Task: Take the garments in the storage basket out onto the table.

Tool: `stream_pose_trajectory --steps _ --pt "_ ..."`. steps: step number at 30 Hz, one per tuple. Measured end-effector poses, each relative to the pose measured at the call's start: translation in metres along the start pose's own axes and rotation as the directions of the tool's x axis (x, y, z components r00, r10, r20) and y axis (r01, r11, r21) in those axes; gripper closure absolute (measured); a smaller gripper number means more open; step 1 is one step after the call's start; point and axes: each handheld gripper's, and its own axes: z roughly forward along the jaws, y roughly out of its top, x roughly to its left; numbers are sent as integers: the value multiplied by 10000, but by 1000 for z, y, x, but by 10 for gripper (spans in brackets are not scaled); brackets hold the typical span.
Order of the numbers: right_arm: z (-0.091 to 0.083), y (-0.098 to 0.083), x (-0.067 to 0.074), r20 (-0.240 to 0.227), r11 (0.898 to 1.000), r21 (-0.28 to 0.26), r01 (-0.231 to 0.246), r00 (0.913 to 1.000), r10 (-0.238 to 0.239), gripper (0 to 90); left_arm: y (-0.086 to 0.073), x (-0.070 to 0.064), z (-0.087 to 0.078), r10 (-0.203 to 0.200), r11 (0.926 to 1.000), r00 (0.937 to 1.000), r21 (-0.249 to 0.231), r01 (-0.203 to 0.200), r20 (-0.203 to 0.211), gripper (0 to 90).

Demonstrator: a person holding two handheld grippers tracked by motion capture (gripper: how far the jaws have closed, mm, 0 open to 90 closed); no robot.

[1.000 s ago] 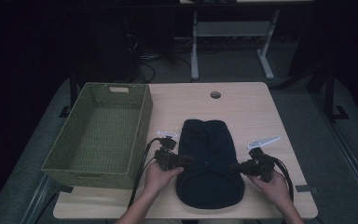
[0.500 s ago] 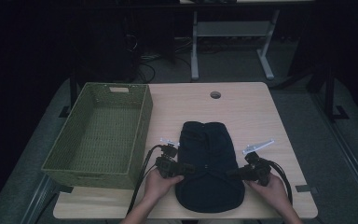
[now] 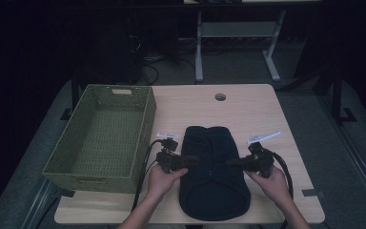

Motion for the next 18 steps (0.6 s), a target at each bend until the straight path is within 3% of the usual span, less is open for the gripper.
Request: stream_pose_trajectory --steps 3,8,13,18 --pt "6 16 -8 -103 9993 -279 -256 9996 254 849 8 8 4 -274 9988 9996 -420 269 -98 745" --pt "22 35 -21 81 9971 -436 -626 9980 630 861 13 21 15 -649 9961 9972 -618 625 -379 740" --pt "44 39 -39 346 9922 97 -1242 9917 1238 861 13 28 25 -938 9953 9930 -290 919 -719 727" --pt "60 35 -45 540 9891 596 -1349 9898 1318 865 11 32 28 -978 9952 9914 -73 975 -872 721"
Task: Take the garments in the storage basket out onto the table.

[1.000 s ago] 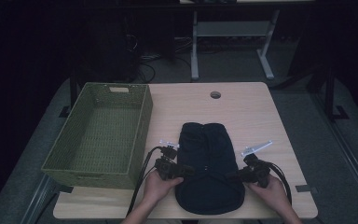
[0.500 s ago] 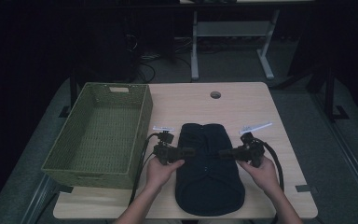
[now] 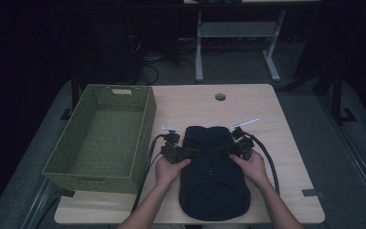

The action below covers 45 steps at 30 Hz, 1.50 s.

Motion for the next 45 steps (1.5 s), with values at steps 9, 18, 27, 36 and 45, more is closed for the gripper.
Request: stream_pose_trajectory --steps 9,18,27,36,45 --pt "-1 -9 6 -68 9998 163 110 9999 -108 873 -8 -4 -5 193 9996 9998 230 -191 -91 720" --pt "-4 -22 15 -193 9992 206 333 9993 -329 872 -21 -9 -11 477 9980 9989 409 -476 -9 720" --pt "-8 -30 22 -231 9986 297 444 9988 -437 834 -27 -16 -16 815 9954 9967 491 -817 60 712" --pt "-37 -19 24 -51 9982 -299 521 9986 -523 718 -12 -27 -30 1007 9949 9942 -129 -1003 380 702" --pt "-49 2 7 113 9970 -751 161 9998 -153 640 19 -19 -32 526 9946 9975 -915 -482 471 672"
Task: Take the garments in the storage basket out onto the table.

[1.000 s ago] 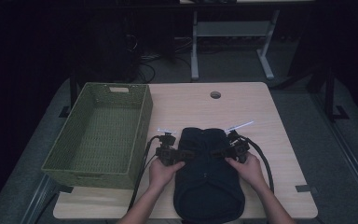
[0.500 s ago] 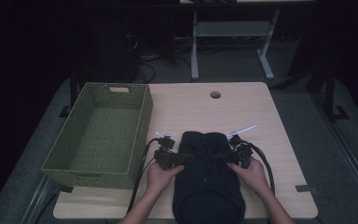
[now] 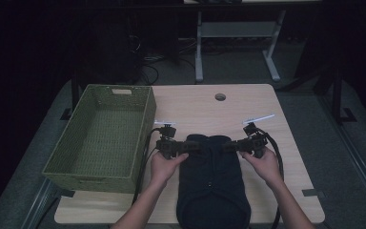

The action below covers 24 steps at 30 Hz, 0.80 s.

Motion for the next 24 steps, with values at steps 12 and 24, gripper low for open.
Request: stream_pose_trajectory --steps 12,24 --pt "1 19 -35 465 9965 229 -806 9958 794 476 7 28 7 -714 9966 9952 -465 684 -675 625" --pt "10 16 -53 365 9881 286 -1512 9880 1501 459 6 44 15 -1120 9935 9878 -345 1089 -1080 609"
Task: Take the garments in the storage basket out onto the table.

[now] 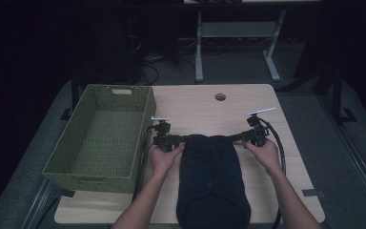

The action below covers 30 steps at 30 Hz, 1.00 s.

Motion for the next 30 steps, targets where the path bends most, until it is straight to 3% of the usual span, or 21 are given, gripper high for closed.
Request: stream_pose_trajectory --steps 6,17,26,29,30 --pt "3 0 -3 -42 9998 30 -174 9998 174 459 0 5 0 -104 9999 9995 22 105 -305 568" --pt "9 -1 -7 -185 9991 186 -378 9991 381 504 -4 8 11 -252 9989 9996 387 257 -126 580" --pt "13 -2 -10 -251 9971 352 -675 9973 684 612 -3 10 13 -181 9988 9997 445 189 -187 641" --pt "14 -2 -11 -246 9966 421 -706 9971 717 669 -4 10 14 -278 9984 9994 482 287 -195 696" --pt "15 -2 -10 -258 9966 480 -674 9973 687 727 -4 10 14 -251 9985 9995 490 261 -194 724"
